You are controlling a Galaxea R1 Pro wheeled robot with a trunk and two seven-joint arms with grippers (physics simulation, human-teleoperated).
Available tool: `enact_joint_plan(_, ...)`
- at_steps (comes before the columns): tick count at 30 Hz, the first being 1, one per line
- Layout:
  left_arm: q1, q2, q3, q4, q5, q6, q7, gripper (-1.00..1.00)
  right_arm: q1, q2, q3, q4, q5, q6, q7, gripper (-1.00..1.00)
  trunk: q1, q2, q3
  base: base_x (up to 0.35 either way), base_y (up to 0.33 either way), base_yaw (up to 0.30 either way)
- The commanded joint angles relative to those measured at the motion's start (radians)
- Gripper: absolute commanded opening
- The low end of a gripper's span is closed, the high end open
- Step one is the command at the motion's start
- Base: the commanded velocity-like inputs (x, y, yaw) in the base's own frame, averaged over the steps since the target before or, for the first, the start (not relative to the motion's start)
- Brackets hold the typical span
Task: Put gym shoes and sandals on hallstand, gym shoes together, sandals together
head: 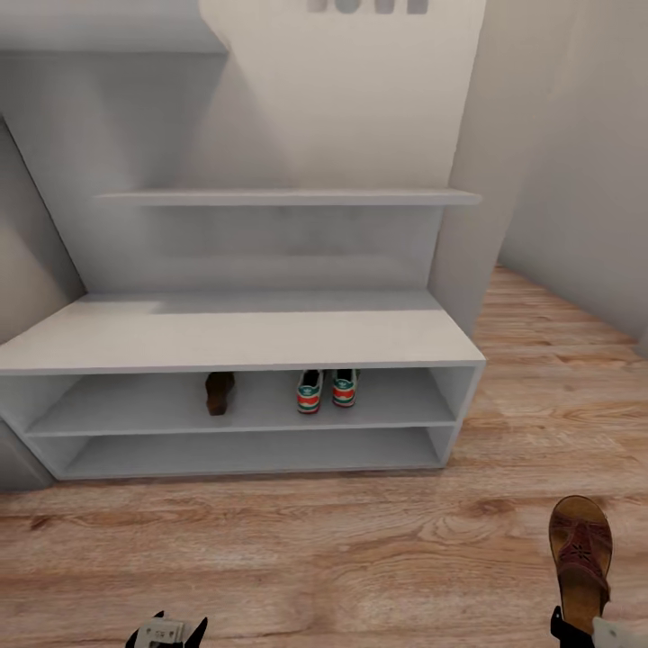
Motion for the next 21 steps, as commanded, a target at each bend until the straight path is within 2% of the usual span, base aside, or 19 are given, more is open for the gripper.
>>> enact_joint_plan(1,-0.001,-0.001,0.008,0.001,-0.004,-0.002,-0.009,1.0,-0.001,0.0,-0.002,0.0,0.008,-0.002,-0.003,-1.0,0.0,0.0,-0.001,0.0,0.299,0.0)
enact_joint_plan(13,-0.001,0.003,0.01,0.0,-0.004,0.003,-0.059,1.0,-0.001,0.0,-0.002,0.002,0.008,-0.002,-0.004,-1.0,0.0,0.0,-0.001,-0.002,0.301,0.0)
enact_joint_plan(21,-0.001,0.005,0.01,0.0,-0.004,0.005,-0.07,1.0,-0.001,0.0,-0.002,0.002,0.008,-0.002,-0.004,-1.0,0.0,0.0,-0.001,-0.057,0.302,0.0)
